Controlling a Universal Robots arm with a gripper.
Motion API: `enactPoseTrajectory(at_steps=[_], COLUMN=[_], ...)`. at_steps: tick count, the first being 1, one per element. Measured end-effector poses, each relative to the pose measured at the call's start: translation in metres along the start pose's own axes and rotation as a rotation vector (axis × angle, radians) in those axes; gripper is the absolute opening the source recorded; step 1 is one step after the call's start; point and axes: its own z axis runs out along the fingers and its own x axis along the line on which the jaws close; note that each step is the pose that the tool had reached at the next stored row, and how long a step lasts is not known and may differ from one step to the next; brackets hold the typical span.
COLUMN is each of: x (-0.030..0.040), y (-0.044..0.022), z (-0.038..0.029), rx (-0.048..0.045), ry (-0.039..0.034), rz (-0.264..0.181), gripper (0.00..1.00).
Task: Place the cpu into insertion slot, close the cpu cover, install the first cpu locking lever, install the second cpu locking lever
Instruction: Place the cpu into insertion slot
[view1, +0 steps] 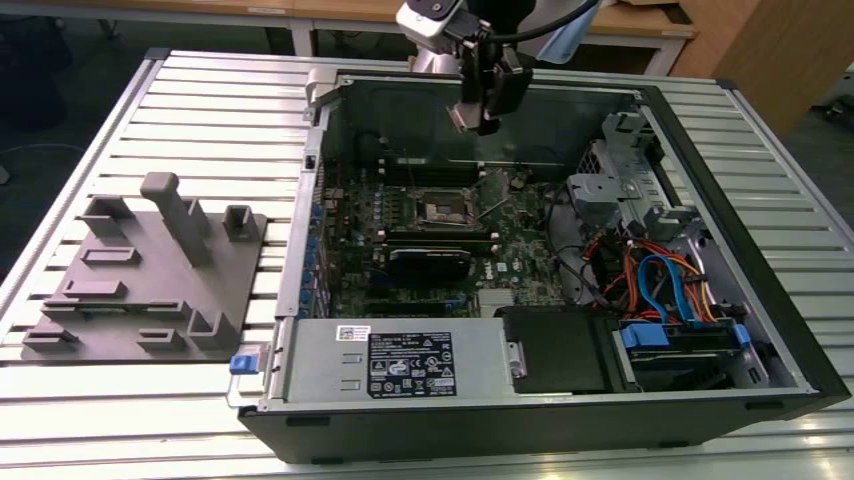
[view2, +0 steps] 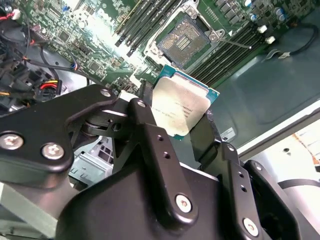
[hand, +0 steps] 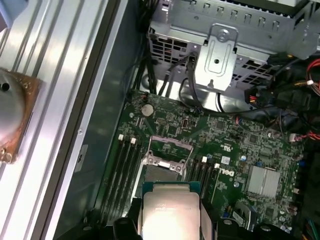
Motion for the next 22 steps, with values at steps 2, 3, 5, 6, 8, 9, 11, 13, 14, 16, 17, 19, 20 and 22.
enactPoseTrajectory(at_steps=[2,3,5,6,8,9,11,13,14,16,17,19,20,22], x=[0.0,0.0,0.0001,0.0001,0.0001,0.0001,0.0001,0.0001,0.0001,0.0001,0.0001,0.0001,0.0001,0.0001], y=[0.0,0.0,0.0,0.0,0.0,0.0,0.0,0.0,0.0,0.0,0.0,0.0,0.0,-0.0001], z=[0.0,0.0,0.0,0.0,0.0,0.0,0.0,0.0,0.0,0.0,0.0001,0.0004,0.0006,0.0012], rx=[0.0,0.0,0.0,0.0,0.0,0.0,-0.0001,-0.0001,-0.0001,-0.0001,-0.0002,-0.0006,-0.0009,-0.0014], ry=[-0.0006,-0.0007,-0.0007,-0.0007,-0.0007,-0.0007,-0.0007,-0.0007,-0.0007,-0.0008,-0.0011,-0.0028,-0.0042,-0.0067], rz=[0.005,0.005,0.006,0.006,0.006,0.006,0.006,0.006,0.006,0.008,0.011,0.032,0.046,0.075], gripper=[0.54,0.54,0.54,0.54,0.54,0.54,0.54,0.54,0.54,0.54,0.54,0.54,0.54,0.54])
